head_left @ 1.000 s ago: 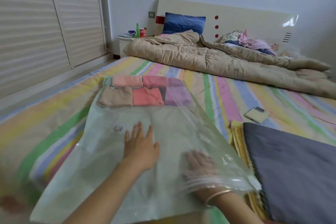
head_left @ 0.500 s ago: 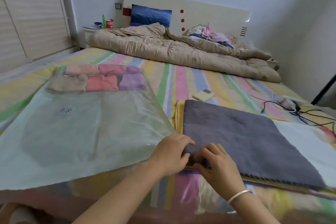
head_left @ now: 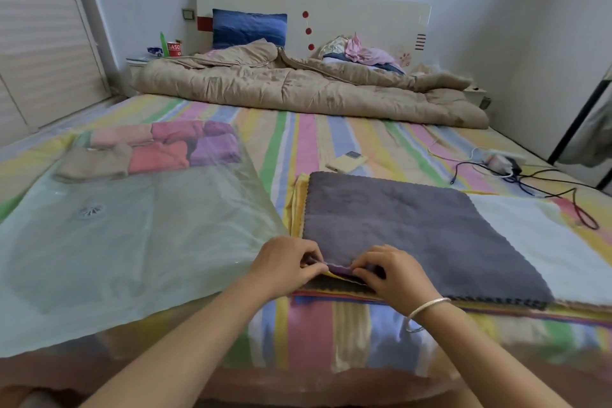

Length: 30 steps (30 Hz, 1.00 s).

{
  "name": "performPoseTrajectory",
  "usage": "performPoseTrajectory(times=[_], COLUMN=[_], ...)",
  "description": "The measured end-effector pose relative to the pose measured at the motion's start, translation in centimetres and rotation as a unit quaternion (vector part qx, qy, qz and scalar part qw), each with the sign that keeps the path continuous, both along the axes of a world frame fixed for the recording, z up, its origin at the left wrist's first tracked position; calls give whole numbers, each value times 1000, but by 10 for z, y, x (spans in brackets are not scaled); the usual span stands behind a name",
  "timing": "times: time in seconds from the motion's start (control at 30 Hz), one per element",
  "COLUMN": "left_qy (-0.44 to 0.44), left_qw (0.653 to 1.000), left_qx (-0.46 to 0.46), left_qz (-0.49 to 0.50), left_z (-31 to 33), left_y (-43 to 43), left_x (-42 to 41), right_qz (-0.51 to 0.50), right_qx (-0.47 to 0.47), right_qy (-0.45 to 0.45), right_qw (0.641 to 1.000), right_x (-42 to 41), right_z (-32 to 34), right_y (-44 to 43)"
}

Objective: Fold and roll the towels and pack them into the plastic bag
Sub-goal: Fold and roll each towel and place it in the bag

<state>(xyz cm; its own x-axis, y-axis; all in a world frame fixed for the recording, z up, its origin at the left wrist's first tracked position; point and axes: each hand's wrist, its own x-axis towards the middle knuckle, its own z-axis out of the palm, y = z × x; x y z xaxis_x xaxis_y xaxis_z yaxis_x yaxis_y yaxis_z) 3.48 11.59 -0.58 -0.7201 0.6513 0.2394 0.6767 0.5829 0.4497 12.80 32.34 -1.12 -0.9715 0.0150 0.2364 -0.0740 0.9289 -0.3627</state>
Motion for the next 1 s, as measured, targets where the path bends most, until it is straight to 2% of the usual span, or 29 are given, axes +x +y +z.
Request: performPoseTrajectory(times=[0.23, 0.3, 0.4, 0.53, 0.67, 0.8, 1.0], left_qy=[-66, -91, -110, -123, -102, -59, -12], left_qw=[997, 993, 982, 967, 963, 965, 965], left_qx=[-1, 28, 91, 134, 129, 116, 99], left_qz=[35, 66, 124, 177, 215, 229, 244], left_z=[5, 6, 6, 1, -10, -24, -30], left_y=[11, 18, 32, 58, 90, 110, 120], left_x=[-24, -34, -54, -79, -117, -153, -188], right_qz=[-35, -80, -158, -186, -183, -207, -209], right_qx=[93, 122, 150, 154, 200, 170, 173], right_qy=[42, 74, 72, 78, 78, 43, 55], right_qw=[994, 986, 973, 967, 959, 962, 961], right_x=[13, 13, 12, 4, -28, -71, -139], right_z=[-3, -3, 3, 2, 2, 8, 21], right_y=[13, 26, 54, 92, 135, 168, 198])
